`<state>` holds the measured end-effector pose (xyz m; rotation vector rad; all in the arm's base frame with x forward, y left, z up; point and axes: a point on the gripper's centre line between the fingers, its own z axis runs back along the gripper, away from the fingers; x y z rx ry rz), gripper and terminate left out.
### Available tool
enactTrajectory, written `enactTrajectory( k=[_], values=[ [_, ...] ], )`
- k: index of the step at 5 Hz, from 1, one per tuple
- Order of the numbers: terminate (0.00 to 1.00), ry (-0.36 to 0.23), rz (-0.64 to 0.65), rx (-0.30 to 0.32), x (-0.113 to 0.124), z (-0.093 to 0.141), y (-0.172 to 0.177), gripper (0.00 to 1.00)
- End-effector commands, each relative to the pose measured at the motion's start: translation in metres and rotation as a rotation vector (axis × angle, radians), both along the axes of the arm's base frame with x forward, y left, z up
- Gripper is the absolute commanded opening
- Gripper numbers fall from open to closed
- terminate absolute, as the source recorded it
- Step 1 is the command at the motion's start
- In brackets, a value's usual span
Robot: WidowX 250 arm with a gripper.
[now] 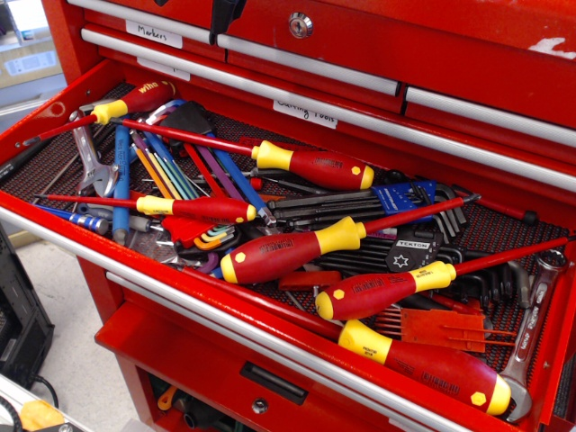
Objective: Pick up red srewdriver
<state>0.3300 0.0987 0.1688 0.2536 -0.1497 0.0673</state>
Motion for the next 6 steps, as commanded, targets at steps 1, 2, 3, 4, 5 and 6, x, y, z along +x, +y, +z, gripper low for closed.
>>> enactTrajectory(
  k=[1,2,3,4,5,6],
  values=[
    [0.0,0.0,0.0,0.0,0.0,0.0,0.0,1.0],
    [0.0,0.017,-0.25,0.018,-0.025,-0.02,-0.013,1.0],
    [0.0,0.027,-0.487,0.052,-0.04,-0.043,-0.014,1.0],
    [0.0,0.032,-0.659,0.05,-0.051,-0.067,-0.01,1.0],
    [0.0,0.036,-0.798,0.039,-0.046,-0.09,0.001,1.0],
    [0.0,0.024,-0.842,0.024,-0.046,-0.105,0.003,1.0]
  ],
)
